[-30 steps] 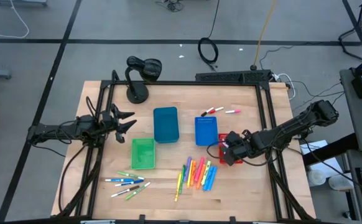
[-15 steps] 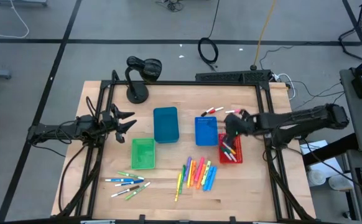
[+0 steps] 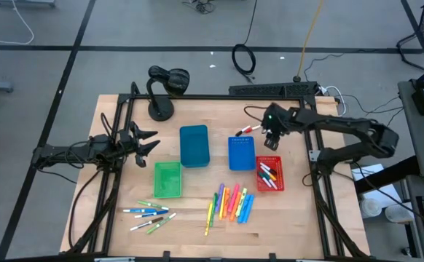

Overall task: Pick & Place Markers
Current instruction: Put the pink highlighter pen into the red bin

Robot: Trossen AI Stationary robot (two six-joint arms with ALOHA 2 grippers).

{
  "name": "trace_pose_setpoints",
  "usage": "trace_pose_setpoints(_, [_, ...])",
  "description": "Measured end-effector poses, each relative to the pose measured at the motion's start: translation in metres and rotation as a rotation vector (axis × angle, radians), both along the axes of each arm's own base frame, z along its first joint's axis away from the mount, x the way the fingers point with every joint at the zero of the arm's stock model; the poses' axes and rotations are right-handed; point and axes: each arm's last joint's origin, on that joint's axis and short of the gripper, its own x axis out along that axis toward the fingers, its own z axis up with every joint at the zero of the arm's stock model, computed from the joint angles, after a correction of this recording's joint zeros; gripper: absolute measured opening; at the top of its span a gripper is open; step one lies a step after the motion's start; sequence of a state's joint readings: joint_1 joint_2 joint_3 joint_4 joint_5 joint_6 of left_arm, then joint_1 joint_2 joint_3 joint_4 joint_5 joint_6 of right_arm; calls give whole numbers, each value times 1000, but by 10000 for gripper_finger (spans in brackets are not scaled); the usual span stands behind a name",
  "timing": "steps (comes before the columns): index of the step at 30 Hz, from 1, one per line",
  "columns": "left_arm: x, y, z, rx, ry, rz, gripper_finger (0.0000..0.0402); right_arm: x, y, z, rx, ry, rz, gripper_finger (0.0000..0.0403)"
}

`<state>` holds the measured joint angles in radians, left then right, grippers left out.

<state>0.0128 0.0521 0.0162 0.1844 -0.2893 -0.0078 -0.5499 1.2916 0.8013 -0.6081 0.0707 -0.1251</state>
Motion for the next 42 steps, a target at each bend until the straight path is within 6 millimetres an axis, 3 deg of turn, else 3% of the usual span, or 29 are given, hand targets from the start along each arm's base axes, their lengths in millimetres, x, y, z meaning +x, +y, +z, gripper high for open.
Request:
trace_pose_setpoints(6, [0,0,0,0,0,0,184,0,-20,-19,58,34,-26,189])
trace_pose_setpoints(19, [0,0,0,0,0,0,184,-2,-41,-54,71,205,-38,189])
trace_pose_setpoints(28, [0,0,0,0,0,0,184,-8,-38,-50,72,240,-55,171])
trace_pose_setpoints(34, [0,0,0,0,0,0,184,-22,-28,-30,142,257,-274,169])
trace_pose_setpoints(42, [0,0,0,0,0,0,184,-39,-14,-9,138,293,-322,169])
